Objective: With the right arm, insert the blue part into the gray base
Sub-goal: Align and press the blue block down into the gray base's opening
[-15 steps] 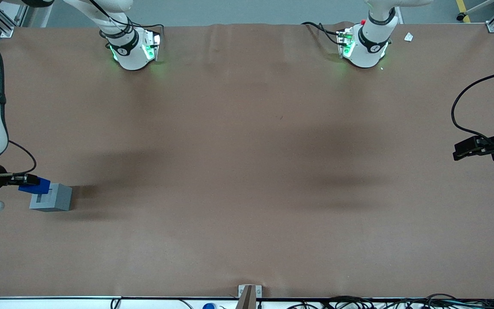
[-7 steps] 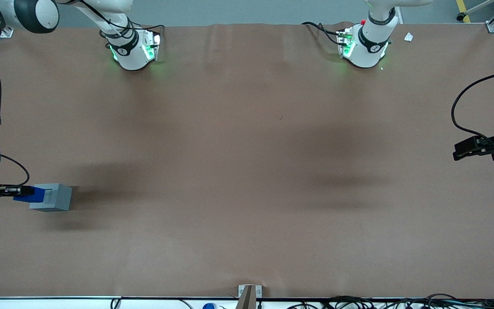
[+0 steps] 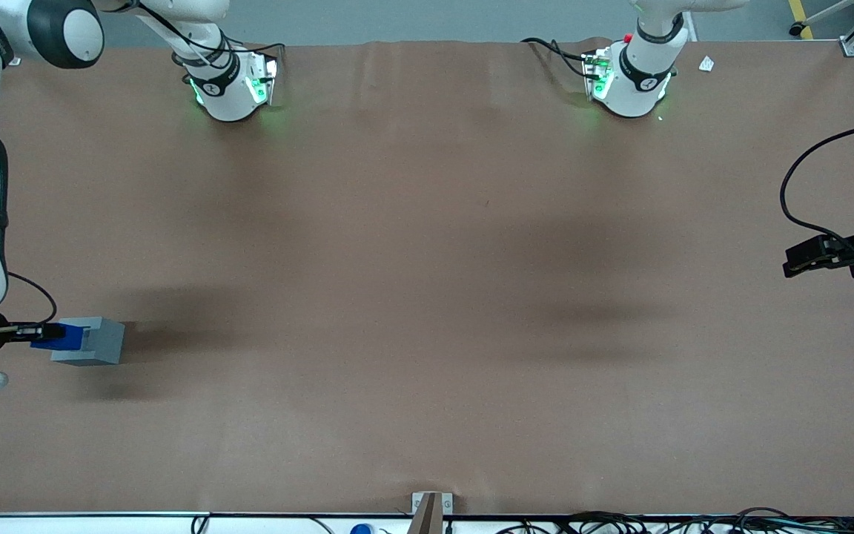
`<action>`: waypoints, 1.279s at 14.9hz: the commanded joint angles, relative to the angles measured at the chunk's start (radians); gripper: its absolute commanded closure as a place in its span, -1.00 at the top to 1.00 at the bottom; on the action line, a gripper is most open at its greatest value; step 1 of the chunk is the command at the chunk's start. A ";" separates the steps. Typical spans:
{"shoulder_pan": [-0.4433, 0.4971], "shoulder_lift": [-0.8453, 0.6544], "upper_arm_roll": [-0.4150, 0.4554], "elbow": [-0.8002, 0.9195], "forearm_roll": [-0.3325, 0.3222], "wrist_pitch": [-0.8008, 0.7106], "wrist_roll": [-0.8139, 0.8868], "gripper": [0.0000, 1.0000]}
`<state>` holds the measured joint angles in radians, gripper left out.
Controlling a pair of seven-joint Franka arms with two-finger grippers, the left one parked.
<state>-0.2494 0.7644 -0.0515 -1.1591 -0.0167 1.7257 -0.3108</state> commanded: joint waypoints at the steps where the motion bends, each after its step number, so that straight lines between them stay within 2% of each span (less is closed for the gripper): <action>1: -0.016 0.018 0.015 0.029 -0.017 -0.015 -0.022 -0.98; 19: -0.019 0.007 0.013 -0.042 -0.035 0.058 -0.033 -0.96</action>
<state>-0.2516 0.7800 -0.0521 -1.1761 -0.0337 1.7627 -0.3410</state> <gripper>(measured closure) 0.493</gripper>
